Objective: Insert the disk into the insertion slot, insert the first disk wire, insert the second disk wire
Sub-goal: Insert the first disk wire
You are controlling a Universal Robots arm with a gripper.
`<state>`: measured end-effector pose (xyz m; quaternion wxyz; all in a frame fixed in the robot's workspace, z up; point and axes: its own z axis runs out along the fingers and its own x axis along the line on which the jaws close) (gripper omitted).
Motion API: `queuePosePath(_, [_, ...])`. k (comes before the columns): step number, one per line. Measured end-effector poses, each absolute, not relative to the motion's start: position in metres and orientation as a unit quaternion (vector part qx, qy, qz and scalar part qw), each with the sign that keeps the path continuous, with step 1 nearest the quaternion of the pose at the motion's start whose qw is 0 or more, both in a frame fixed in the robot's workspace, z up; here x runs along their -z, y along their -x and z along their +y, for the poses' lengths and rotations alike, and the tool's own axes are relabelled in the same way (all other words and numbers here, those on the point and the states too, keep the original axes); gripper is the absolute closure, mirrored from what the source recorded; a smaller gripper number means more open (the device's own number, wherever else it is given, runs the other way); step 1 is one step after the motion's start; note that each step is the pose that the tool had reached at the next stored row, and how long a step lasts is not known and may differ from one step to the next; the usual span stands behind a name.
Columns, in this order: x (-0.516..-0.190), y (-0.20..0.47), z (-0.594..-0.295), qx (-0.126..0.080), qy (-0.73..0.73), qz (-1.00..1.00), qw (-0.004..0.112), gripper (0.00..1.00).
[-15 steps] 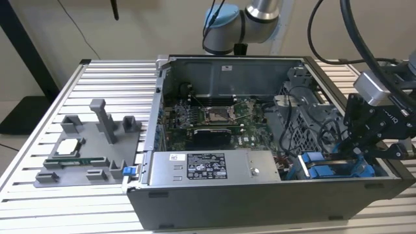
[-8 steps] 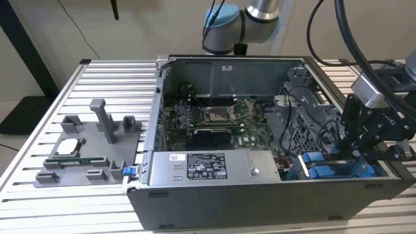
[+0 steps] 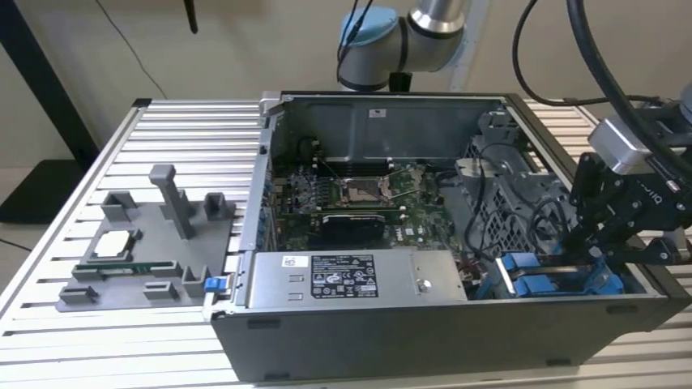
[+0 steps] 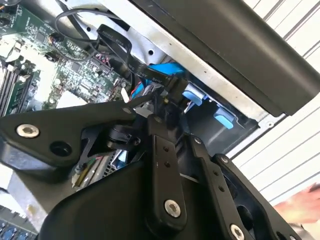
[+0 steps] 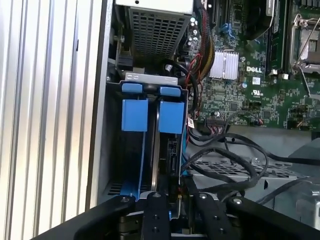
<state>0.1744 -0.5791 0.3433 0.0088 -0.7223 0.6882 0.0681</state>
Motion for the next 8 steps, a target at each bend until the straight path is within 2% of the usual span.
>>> queuePosePath(8, [-0.360, -0.174, -0.579, -0.068, 0.722, 0.688, 0.009, 0.00])
